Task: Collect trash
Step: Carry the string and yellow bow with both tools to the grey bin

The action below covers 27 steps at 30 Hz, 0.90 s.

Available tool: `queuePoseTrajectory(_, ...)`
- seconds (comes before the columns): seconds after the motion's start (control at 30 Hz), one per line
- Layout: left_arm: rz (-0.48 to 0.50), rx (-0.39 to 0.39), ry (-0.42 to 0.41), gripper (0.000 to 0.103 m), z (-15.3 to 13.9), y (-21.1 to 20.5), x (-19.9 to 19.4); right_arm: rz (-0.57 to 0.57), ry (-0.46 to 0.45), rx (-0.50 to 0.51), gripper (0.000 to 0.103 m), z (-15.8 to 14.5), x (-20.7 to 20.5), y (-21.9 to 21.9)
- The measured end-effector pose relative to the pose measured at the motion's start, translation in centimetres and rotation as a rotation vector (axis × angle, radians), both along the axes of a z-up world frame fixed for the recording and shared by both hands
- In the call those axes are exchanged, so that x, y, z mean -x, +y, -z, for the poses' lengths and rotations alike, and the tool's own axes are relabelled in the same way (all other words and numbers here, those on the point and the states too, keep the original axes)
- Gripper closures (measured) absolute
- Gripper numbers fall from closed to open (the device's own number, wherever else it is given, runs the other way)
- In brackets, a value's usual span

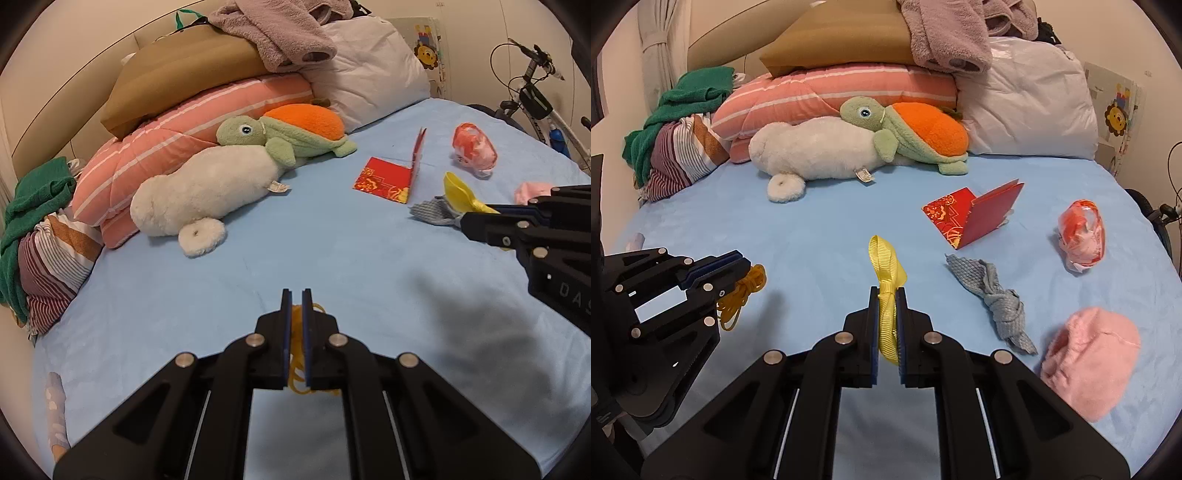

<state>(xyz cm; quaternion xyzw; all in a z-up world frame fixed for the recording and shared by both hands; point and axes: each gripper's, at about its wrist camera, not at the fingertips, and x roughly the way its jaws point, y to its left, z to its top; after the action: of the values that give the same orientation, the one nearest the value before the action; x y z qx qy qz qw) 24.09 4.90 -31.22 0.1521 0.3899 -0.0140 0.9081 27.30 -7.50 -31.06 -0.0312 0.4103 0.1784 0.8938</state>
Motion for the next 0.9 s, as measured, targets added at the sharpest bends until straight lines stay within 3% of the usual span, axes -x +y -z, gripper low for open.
queuePoseTrajectory(0.47,0.117,0.03,-0.061,0.097,-7.1,-7.2,8.6,0.046,-0.039,-0.044,0.096,-6.8,9.0,-7.4)
queuePoseTrajectory(0.9,0.294,0.032,-0.167,0.098,-14.2,-15.2,14.9,0.146,-0.158,-0.069,0.096,-14.4,16.6,-15.8)
